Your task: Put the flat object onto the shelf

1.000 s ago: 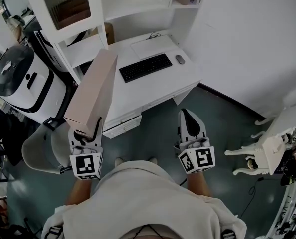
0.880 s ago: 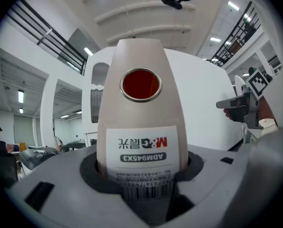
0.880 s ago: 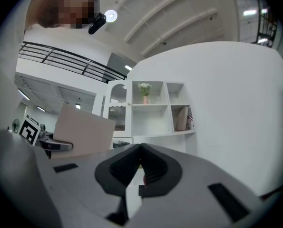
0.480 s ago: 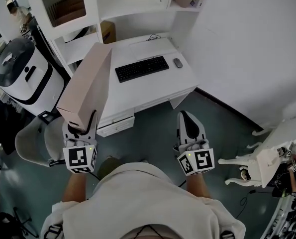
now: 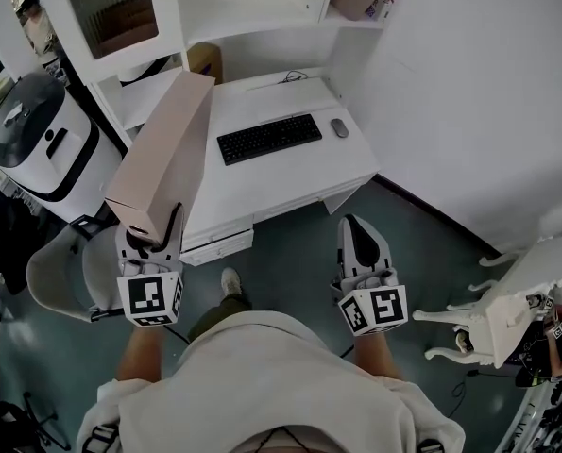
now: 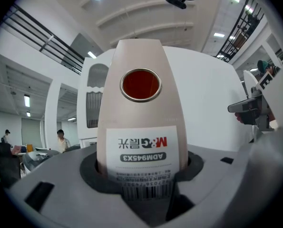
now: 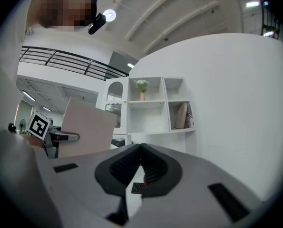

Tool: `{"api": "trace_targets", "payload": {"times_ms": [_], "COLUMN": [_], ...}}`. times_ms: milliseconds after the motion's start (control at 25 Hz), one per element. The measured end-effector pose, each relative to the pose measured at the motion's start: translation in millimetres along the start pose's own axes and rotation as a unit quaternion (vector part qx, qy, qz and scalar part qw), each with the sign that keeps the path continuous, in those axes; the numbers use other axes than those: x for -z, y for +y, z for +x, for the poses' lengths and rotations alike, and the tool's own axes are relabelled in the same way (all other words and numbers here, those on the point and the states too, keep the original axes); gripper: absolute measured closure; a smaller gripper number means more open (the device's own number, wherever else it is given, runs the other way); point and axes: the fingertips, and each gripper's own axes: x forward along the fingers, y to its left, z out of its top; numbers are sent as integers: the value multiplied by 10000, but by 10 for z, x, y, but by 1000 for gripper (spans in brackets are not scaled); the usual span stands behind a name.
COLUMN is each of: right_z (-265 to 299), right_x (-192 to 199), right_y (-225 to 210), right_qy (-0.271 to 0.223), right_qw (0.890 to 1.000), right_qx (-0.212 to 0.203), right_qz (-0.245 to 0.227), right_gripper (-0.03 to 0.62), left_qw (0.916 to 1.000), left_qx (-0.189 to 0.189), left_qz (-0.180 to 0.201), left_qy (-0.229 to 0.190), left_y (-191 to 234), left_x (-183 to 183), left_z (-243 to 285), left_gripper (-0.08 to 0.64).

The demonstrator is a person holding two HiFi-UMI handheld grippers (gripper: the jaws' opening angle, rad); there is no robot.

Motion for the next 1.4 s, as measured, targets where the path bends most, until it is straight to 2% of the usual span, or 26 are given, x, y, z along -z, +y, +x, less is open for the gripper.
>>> {"api": "trace_targets", "payload": {"times_ms": [360, 840, 1120, 1400], "right_z": [646, 1569, 1878, 2070], "right_x": [-17, 65, 85, 141], "right_y": [-166, -141, -65, -245], "right_qy": [28, 99, 127, 144], "right_qw": [9996, 9992, 9990, 9994], "right_qx": [270, 375, 399, 309], "right_qz": [-80, -126, -161, -98], "right_gripper": [589, 589, 589, 589], "left_qw": [9994, 9968, 9958, 9952], "left_qx": [325, 787, 915, 971], "left_qz": [-81, -125, -42, 93], "left_qy": [78, 73, 15, 29], "left_y": [113, 340, 487, 385], "left_x": [163, 305, 301, 220], "left_z": [691, 1476, 1771, 1997], "left_gripper": [299, 299, 299, 299]}}
